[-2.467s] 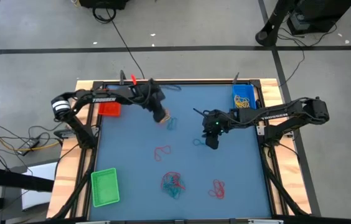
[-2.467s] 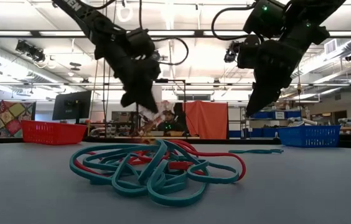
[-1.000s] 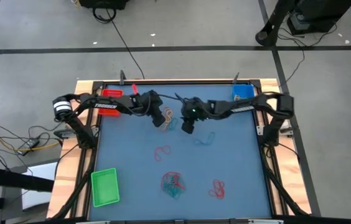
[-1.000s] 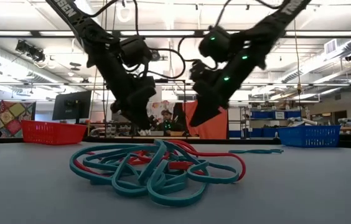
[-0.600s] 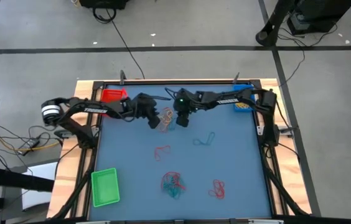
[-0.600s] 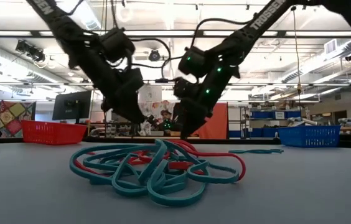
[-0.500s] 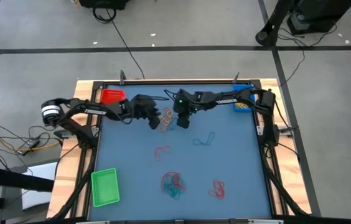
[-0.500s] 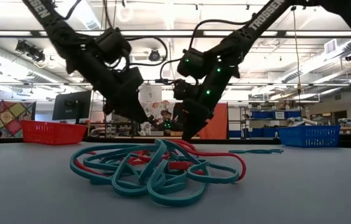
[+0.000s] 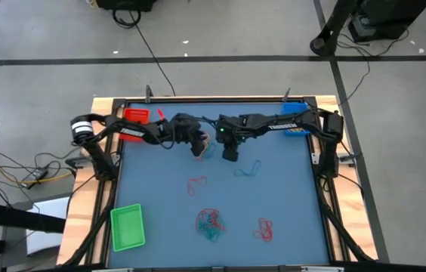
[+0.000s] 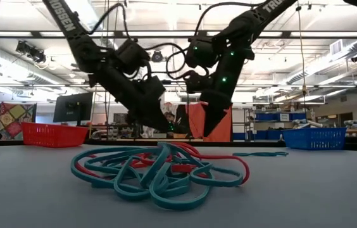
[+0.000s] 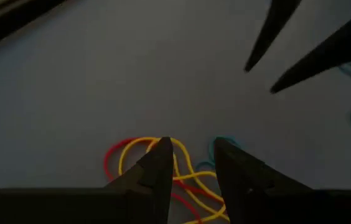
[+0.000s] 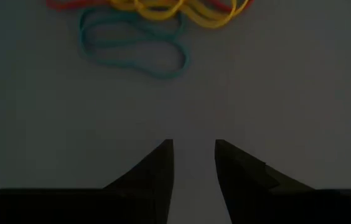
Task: Sort rubber bands into baskets
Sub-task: Put the yellow rubber band into the blue basket
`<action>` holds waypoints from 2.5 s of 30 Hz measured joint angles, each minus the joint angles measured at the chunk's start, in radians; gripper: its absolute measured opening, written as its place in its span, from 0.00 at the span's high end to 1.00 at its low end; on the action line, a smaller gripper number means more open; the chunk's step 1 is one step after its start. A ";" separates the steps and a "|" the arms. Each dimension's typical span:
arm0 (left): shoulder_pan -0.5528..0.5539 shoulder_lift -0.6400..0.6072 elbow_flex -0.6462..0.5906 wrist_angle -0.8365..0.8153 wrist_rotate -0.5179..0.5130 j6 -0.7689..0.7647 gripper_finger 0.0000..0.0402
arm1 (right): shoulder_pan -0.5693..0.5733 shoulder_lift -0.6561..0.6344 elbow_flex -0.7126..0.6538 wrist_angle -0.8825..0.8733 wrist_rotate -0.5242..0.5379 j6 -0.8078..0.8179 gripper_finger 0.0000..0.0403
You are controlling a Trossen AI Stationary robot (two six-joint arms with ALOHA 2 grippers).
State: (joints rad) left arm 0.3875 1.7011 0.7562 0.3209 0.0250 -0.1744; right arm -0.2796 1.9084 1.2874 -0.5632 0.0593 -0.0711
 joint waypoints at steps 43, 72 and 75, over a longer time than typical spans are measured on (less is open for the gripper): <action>-0.121 0.056 0.156 0.103 0.101 0.083 0.99 | 0.175 -0.257 -0.547 0.813 0.180 0.248 0.68; -0.150 0.056 0.156 0.110 0.150 0.041 0.98 | 0.215 -0.278 -0.546 0.858 0.364 0.175 0.98; -0.141 0.047 0.156 0.103 0.155 0.045 0.92 | 0.233 -0.302 -0.546 0.789 0.427 0.183 0.99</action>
State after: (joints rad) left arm 0.2466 1.7480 0.9120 0.4240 0.1797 -0.1290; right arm -0.0464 1.6068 0.7410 0.2259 0.4865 0.1123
